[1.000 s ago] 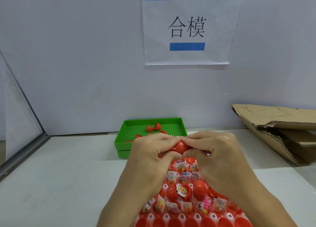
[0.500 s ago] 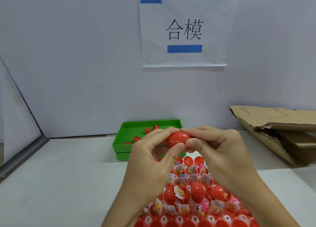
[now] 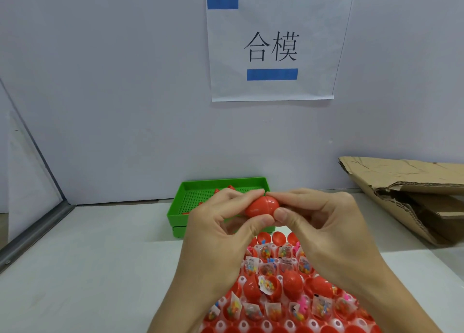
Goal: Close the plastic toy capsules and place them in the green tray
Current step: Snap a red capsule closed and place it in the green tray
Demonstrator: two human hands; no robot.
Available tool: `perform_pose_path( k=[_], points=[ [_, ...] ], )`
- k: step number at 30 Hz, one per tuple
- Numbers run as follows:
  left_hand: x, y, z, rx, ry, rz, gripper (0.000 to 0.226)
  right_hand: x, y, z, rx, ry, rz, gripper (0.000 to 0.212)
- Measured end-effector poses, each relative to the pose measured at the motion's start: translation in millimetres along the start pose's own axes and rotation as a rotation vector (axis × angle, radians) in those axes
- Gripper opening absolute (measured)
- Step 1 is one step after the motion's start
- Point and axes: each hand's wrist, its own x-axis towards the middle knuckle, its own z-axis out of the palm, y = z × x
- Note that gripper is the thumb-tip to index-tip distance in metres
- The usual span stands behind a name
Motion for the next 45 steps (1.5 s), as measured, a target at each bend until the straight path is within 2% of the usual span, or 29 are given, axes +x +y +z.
perform_pose_path(
  k=[1,6,8,11,14,20,30,40,45],
  points=[
    [0,0,0,0.027,0.009,0.009,0.035,0,0,1,-0.026,0.013,-0.019,0.023],
    [0,0,1,0.147,0.031,0.037,0.035,0,0,3,-0.122,0.046,-0.079,0.043],
    [0,1,1,0.116,0.033,0.022,0.035,0,0,3,-0.101,0.054,-0.092,0.038],
    [-1,3,1,0.034,0.012,-0.013,0.032,0,-4,3,0.056,0.037,-0.048,0.024],
    [-1,5,1,-0.013,-0.040,-0.033,0.029,-1,-7,0,0.163,0.014,-0.003,0.023],
    [0,5,-5,-0.037,-0.089,-0.071,0.030,-2,-7,-4,0.129,-0.058,0.039,0.027],
    [1,2,-11,-0.021,-0.055,-0.071,0.032,-1,-7,0,0.133,-0.026,0.008,0.023],
    [0,6,-13,-0.004,-0.103,-0.050,0.032,-1,-8,4,0.130,0.007,-0.024,0.024],
    [0,6,-13,-0.034,-0.099,-0.044,0.034,0,-8,1,0.183,-0.025,0.085,0.020]
  ],
)
